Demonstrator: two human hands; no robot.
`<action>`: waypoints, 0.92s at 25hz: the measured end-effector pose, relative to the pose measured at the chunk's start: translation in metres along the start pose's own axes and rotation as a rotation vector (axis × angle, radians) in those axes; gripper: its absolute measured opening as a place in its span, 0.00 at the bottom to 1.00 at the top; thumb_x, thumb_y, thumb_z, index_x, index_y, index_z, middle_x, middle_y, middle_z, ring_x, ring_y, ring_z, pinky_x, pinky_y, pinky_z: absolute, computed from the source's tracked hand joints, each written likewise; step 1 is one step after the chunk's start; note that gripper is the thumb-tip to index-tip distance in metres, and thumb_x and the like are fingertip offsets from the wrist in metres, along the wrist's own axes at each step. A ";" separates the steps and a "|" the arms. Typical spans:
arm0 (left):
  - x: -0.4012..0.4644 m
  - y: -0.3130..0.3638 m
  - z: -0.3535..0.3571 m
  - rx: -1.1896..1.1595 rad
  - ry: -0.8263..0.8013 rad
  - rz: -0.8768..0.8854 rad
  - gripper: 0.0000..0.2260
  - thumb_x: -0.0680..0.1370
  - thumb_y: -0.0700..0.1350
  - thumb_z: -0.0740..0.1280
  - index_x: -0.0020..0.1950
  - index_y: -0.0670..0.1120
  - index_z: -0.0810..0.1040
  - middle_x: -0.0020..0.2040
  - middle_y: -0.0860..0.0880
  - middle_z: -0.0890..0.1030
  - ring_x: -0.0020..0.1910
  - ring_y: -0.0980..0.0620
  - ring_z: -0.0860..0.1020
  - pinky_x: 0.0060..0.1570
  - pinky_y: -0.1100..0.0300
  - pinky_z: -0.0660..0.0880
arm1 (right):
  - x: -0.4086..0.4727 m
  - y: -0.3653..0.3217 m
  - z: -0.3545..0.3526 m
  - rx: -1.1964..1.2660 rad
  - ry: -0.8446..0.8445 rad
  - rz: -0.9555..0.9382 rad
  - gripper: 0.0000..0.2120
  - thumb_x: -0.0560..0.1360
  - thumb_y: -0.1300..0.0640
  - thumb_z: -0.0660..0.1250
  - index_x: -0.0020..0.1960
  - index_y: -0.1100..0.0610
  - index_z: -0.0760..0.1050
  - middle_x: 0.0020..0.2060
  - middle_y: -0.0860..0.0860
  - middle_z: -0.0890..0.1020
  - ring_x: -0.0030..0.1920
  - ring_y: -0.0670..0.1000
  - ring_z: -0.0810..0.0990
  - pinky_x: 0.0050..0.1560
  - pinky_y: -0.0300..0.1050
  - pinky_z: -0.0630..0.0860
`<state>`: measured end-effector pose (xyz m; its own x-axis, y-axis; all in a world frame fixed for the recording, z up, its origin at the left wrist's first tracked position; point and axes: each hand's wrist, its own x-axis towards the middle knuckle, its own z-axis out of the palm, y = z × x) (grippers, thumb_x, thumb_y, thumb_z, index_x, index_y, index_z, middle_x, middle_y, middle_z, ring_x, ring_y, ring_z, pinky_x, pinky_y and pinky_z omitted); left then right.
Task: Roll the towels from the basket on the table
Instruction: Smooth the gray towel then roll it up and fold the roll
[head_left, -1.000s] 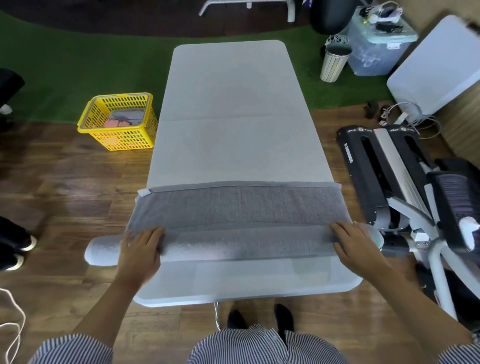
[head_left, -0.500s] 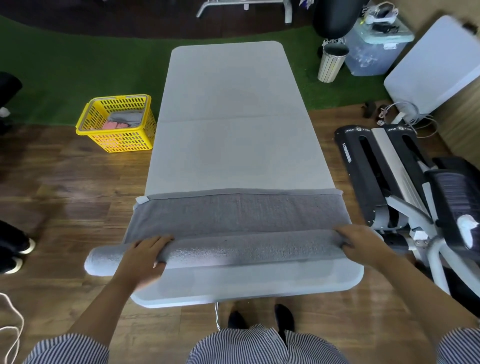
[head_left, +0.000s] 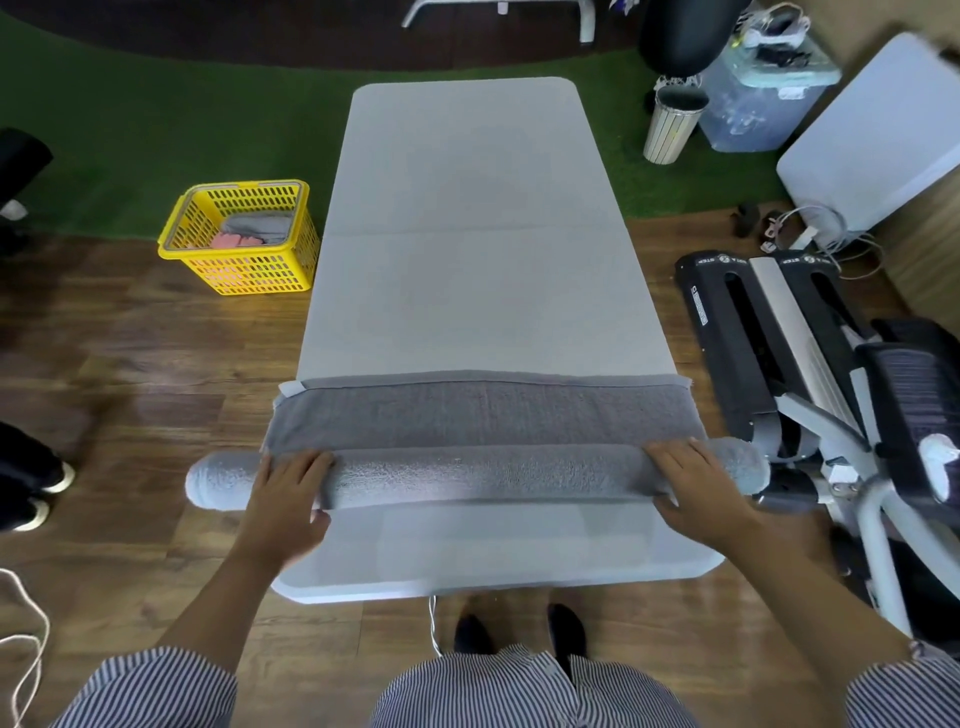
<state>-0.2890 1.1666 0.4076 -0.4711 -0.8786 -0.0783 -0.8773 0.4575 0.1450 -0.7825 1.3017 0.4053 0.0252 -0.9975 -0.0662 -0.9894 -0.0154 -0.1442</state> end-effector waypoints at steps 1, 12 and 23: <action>0.002 0.003 -0.004 -0.016 -0.013 -0.009 0.24 0.63 0.47 0.64 0.59 0.46 0.74 0.51 0.46 0.81 0.51 0.42 0.79 0.60 0.39 0.69 | 0.003 0.001 -0.004 0.034 -0.039 0.041 0.19 0.63 0.57 0.68 0.53 0.60 0.76 0.45 0.53 0.81 0.46 0.56 0.79 0.58 0.54 0.72; 0.019 0.008 -0.005 0.012 0.097 -0.008 0.24 0.68 0.51 0.63 0.61 0.45 0.75 0.58 0.46 0.80 0.60 0.44 0.77 0.69 0.42 0.57 | 0.022 -0.001 -0.019 0.118 0.003 0.056 0.21 0.67 0.63 0.68 0.61 0.64 0.75 0.58 0.58 0.78 0.59 0.61 0.75 0.63 0.61 0.69; 0.018 0.011 -0.017 0.098 0.057 0.066 0.23 0.71 0.52 0.54 0.58 0.47 0.79 0.52 0.49 0.83 0.50 0.47 0.81 0.52 0.44 0.75 | 0.032 -0.008 -0.039 0.037 -0.201 0.119 0.04 0.68 0.58 0.62 0.42 0.54 0.74 0.40 0.48 0.78 0.43 0.52 0.74 0.56 0.52 0.69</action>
<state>-0.3058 1.1538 0.4250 -0.5250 -0.8510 -0.0152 -0.8504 0.5237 0.0508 -0.7789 1.2677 0.4429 -0.0598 -0.9582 -0.2799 -0.9813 0.1078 -0.1593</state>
